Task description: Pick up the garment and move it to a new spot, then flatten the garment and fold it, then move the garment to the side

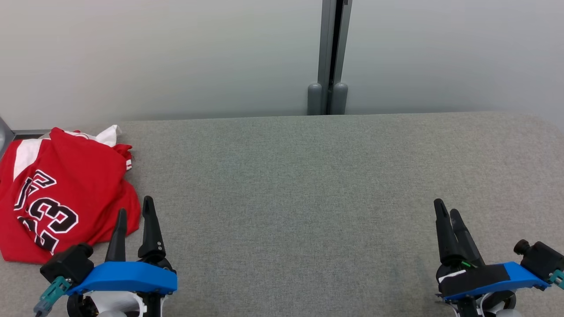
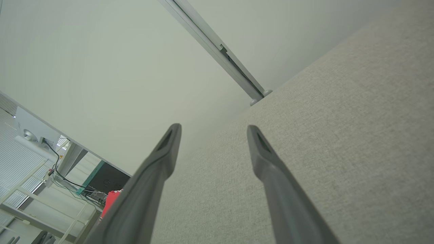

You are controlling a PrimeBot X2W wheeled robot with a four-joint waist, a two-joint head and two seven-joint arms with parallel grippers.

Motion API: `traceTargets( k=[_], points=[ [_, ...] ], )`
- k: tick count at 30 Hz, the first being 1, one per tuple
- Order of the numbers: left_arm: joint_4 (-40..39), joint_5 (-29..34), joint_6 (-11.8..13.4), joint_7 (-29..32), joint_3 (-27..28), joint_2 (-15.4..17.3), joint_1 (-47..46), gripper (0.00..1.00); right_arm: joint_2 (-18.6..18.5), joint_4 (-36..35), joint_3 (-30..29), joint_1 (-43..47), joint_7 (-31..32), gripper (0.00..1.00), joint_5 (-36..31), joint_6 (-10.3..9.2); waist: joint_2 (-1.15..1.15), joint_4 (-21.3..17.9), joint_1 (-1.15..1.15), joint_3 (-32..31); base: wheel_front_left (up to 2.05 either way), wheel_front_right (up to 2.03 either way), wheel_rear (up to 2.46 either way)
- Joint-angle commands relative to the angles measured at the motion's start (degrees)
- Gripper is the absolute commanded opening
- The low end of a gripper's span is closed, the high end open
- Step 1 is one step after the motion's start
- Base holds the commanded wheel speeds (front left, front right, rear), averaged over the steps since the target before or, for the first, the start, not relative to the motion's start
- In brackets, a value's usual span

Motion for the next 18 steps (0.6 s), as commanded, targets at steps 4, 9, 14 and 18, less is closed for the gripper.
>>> traceTargets(
  k=[4, 9, 14, 18],
  points=[
    [0.36, 3.91, 0.64, -1.13, -0.52, 0.79, -1.17, 1.00, -0.43, -0.33, 0.53, -1.34, -1.15, 1.00, -4.55, 0.11, 0.00, 0.05, -0.01, -0.08, 0.00, 0.00, 0.00],
    [1.25, 7.06, 1.13, -1.89, -1.15, 0.96, -1.36, 1.00, -0.46, -0.23, 0.61, -1.39, -1.91, 1.00, -7.63, 0.12, 0.00, 0.18, -0.01, -0.14, 0.00, 0.00, 0.00],
    [2.59, 9.92, 1.36, -2.66, -1.52, 1.08, -1.62, 1.00, -0.49, 0.07, 0.80, -1.46, -2.69, 1.00, -11.07, 0.12, 0.00, 0.25, -0.01, -0.20, 0.00, 0.00, 0.00],
    [3.24, 12.29, 1.65, -3.25, -1.91, 1.25, -1.86, 1.00, -0.51, 0.29, 0.95, -1.56, -3.32, 1.00, -13.81, 0.13, 0.00, 0.28, -0.01, -0.18, 0.00, 0.00, 0.00]
  ],
)
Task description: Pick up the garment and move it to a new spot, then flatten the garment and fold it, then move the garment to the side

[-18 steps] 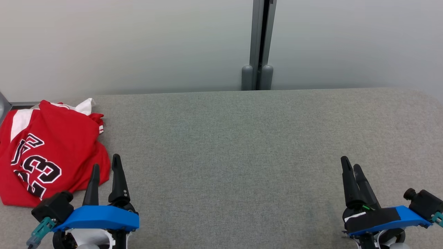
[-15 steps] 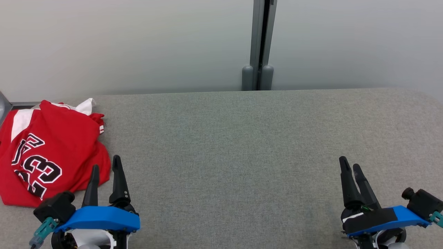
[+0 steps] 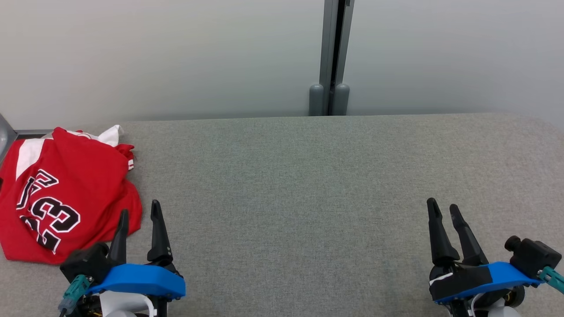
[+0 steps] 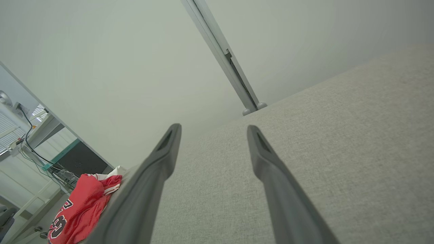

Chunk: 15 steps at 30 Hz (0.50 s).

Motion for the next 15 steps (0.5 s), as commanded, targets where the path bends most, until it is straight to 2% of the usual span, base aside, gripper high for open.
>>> traceTargets(
  k=[1, 15],
  points=[
    [-0.15, 1.81, 0.39, -0.58, -0.14, 0.49, -1.40, 1.00, -0.46, -0.30, 0.07, -1.07, -0.68, 1.00, -1.77, 0.12, 0.00, 0.02, 0.00, 0.03, 0.00, 0.00, 0.00],
    [0.19, 9.43, 1.77, -2.46, -1.36, 1.02, -1.53, 1.00, -0.53, 0.02, 0.12, -1.14, -2.56, 1.00, -10.31, 0.12, 0.00, 0.20, 0.00, -0.14, 0.00, 0.00, 0.00]
  ],
)
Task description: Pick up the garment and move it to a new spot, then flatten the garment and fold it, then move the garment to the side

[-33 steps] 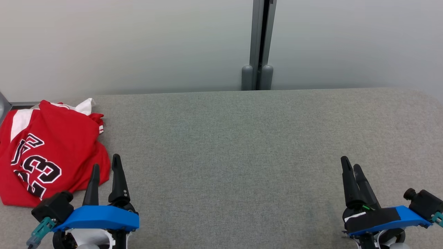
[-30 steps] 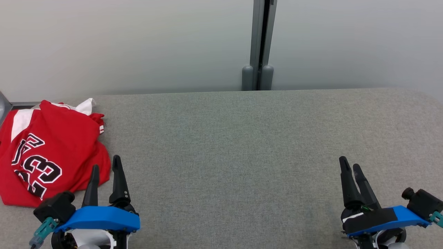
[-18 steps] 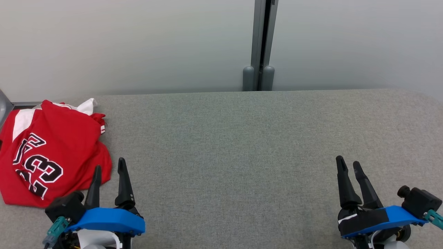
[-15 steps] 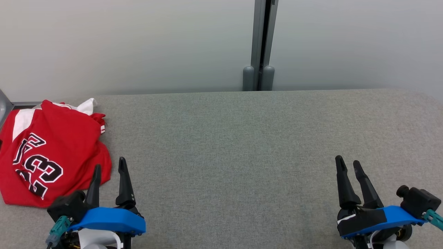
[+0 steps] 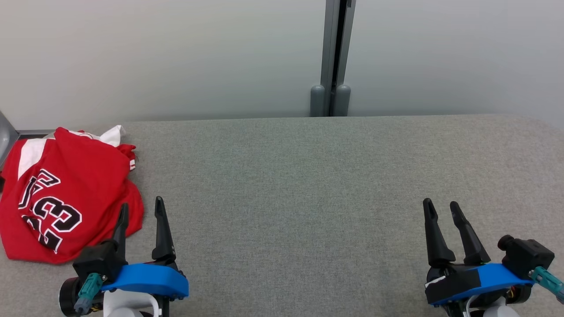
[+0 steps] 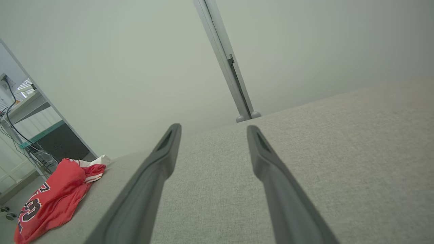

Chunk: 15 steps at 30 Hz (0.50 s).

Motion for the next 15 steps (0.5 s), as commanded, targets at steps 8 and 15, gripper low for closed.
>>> traceTargets(
  k=[8, 15],
  points=[
    [0.14, 5.11, 0.99, -1.44, -0.79, 0.52, -1.06, 1.00, -0.52, 0.25, -0.30, -1.11, -1.45, 1.00, -5.52, 0.12, 0.00, 0.16, 0.00, -0.09, 0.00, 0.00, 0.00],
    [0.55, 8.23, 1.61, -2.28, -1.24, 0.80, -0.95, 1.00, -0.53, 0.84, -0.49, -1.35, -2.28, 1.00, -9.05, 0.13, 0.00, 0.24, 0.00, -0.06, 0.00, 0.00, 0.00]
  ],
)
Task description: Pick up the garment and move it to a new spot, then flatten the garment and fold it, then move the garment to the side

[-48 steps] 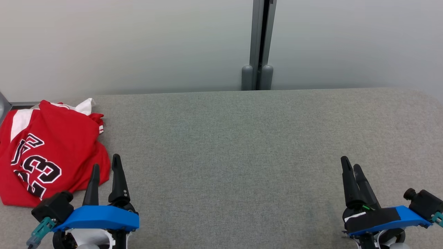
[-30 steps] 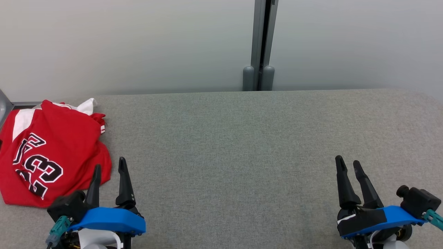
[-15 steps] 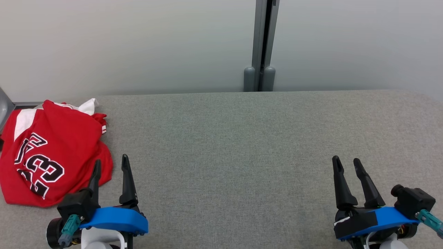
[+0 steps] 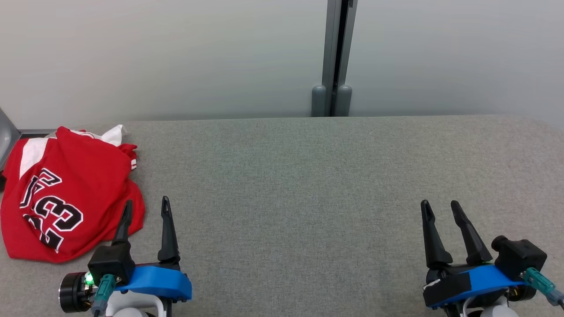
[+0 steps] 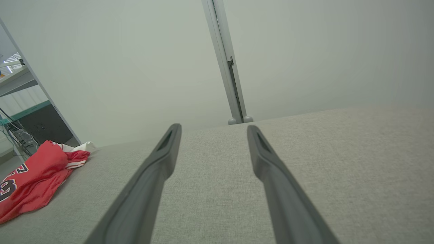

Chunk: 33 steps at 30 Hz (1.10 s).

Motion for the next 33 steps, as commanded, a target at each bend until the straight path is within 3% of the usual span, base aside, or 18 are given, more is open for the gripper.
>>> traceTargets(
  k=[1, 21, 33],
  points=[
    [0.06, 1.57, 0.46, -0.69, -0.19, 0.51, -0.73, 1.00, -0.45, 0.04, -0.05, -1.17, -0.63, 1.00, -1.75, 0.13, 0.00, 0.01, 0.00, 0.01, 0.00, 0.00, 0.00],
    [2.05, 8.46, 1.73, -2.57, -0.70, 0.85, -1.24, 1.00, -0.50, 1.38, -0.30, -1.20, -2.55, 1.00, -9.70, 0.09, 0.00, -0.34, 0.00, 0.28, 0.00, 0.00, 0.00],
    [3.44, 6.73, 0.88, -2.51, -0.33, 0.62, -1.42, 1.00, -0.50, 2.41, -0.84, -1.28, -2.49, 1.00, -9.74, 0.09, 0.00, -0.27, 0.00, 0.39, 0.00, 0.00, 0.00]
  ],
)
